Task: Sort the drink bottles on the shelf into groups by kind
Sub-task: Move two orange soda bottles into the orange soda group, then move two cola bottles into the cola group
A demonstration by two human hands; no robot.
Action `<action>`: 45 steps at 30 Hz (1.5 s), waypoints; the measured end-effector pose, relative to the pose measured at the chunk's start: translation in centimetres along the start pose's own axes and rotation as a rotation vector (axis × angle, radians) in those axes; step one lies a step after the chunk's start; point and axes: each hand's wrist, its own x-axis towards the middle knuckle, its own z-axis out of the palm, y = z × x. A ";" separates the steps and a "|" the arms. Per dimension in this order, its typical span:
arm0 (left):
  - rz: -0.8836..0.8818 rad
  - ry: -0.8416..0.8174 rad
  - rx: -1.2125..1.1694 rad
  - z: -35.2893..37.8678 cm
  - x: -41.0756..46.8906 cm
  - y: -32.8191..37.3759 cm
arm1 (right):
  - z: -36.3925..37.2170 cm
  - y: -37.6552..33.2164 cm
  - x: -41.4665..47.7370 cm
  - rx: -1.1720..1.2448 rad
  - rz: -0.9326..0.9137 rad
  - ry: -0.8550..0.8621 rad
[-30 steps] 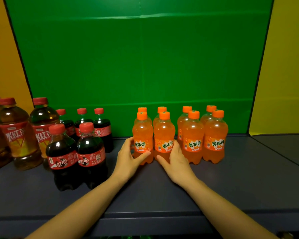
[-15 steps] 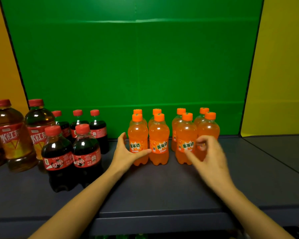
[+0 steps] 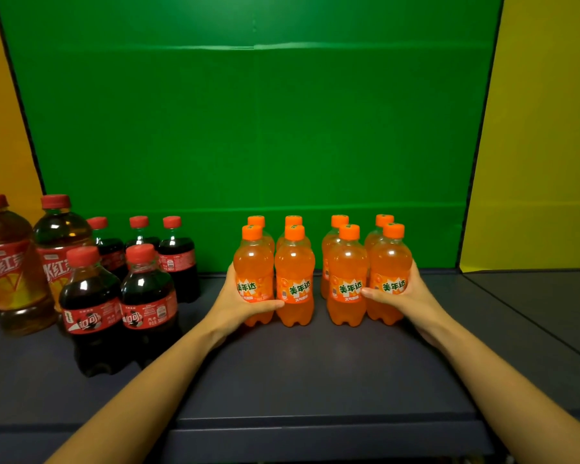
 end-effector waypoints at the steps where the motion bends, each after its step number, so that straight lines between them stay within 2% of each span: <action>1: -0.001 0.001 0.005 0.0 0.1 -0.1 | 0.1 0.1 0.0 0.009 -0.007 0.006; 10: -0.019 0.001 0.039 0.5 -0.1 0.2 | 0.9 0.4 0.1 0.056 -0.054 -0.026; 16: -0.055 -0.016 0.080 0.6 -0.8 0.8 | 0.9 0.5 -0.2 -0.040 -0.062 -0.006; 18: -0.078 -0.023 0.091 0.7 -1.5 1.3 | 0.8 0.0 -0.6 -0.188 -0.071 0.082; 20: -0.102 -0.002 0.076 0.6 -2.4 2.0 | 0.8 -1.0 -1.6 -0.331 -0.137 0.242; 22: -0.118 0.056 0.133 0.2 -3.6 2.6 | 0.8 -2.0 -2.9 -0.408 -0.314 0.375; 24: -0.105 0.118 0.252 -0.4 -5.4 3.3 | 1.1 -2.8 -4.2 -0.422 -0.470 0.413; 29: 0.056 0.213 0.383 -2.8 -10.1 5.4 | 4.1 -4.8 -6.0 -0.316 -0.565 0.200; 34: 0.150 0.397 0.476 -7.1 -13.7 6.6 | 9.3 -6.2 -6.8 -0.273 -0.578 -0.018; 41: 0.139 0.598 0.572 -13.7 -15.8 4.5 | 17.1 -5.8 -6.3 -0.305 -0.529 -0.231; 43: 0.119 0.605 0.593 -15.4 -15.5 3.3 | 19.3 -5.4 -6.1 -0.339 -0.459 -0.313; 45: 0.082 0.525 0.595 -16.8 -14.8 2.6 | 21.3 -5.3 -6.1 -0.377 -0.367 -0.363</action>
